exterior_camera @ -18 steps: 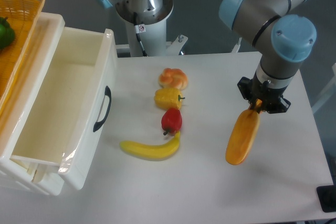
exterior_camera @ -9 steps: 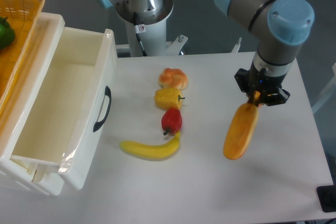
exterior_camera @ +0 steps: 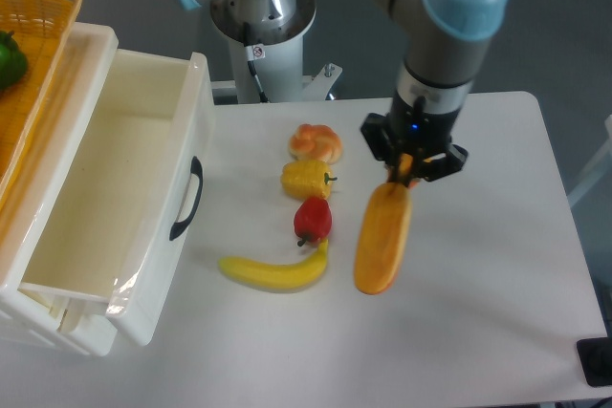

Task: Place the long bread in the upper white drawer
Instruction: 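Lift the held long orange bread and carry it toward the drawer, then move the bread over the open white drawer and lower it inside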

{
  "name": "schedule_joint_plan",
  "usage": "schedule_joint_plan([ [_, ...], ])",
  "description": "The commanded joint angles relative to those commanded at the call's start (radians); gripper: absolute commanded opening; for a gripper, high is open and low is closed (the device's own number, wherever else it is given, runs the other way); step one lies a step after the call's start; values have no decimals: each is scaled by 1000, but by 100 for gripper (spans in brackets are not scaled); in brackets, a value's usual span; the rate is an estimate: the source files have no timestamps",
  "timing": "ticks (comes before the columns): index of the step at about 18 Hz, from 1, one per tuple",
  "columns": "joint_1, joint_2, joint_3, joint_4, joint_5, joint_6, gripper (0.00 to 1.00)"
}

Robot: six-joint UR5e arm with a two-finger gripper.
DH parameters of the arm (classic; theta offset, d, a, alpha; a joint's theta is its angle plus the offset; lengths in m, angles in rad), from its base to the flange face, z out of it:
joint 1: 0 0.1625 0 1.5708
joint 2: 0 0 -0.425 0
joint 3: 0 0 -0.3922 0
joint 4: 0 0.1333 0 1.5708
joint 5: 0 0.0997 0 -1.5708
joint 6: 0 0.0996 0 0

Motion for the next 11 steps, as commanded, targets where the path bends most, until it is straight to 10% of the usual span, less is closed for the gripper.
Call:
schedule_joint_plan([
  [11, -233, 74, -2, -109, -63, -264, 0],
])
